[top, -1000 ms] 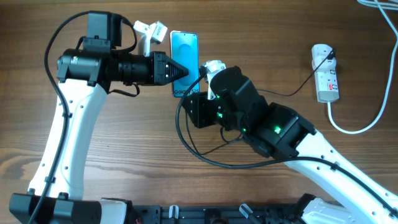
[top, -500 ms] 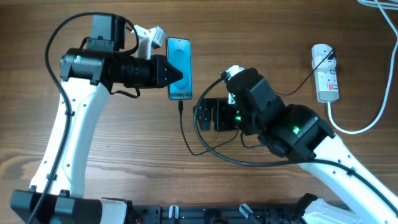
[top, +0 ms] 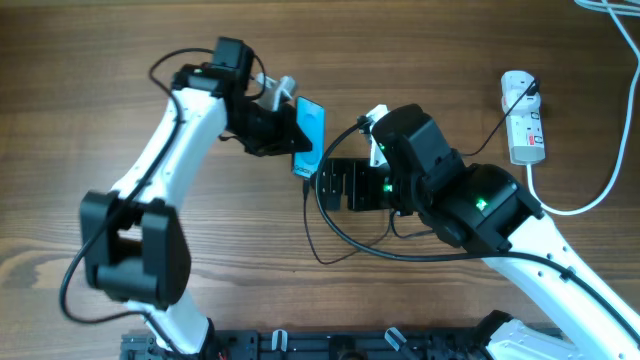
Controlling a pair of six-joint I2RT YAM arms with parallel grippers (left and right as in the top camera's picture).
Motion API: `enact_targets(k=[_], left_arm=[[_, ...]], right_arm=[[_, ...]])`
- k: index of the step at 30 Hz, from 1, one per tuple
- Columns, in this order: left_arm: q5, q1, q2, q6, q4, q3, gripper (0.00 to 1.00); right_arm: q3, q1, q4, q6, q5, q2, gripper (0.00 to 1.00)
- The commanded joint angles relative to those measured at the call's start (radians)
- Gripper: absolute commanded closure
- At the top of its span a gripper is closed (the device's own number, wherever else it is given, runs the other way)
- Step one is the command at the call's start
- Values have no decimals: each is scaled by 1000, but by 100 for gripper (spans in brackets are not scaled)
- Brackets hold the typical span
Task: Plug charger to phone and switch on socket
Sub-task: 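Open the right gripper off the plug and lower the phone with the left, then lay the phone flat on the table with the left gripper and release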
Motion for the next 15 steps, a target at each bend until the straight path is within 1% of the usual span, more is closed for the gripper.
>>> enact_targets(k=[1,7,8,15], left_arm=[[28,-32,71,1,43,-2,96],[27,-35,139,0,143,-2,96],[26,-35,150,-15,159,-2,96],[-14,-35,208,-25,177,-2,96]], right_arm=[[22,-4,0,10,-39,-16,0],[21,-4,-8,10,-50,-16,0],[21,-4,-8,10,-50,-16,0],[21,-4,-9,9,-50,-15,1]])
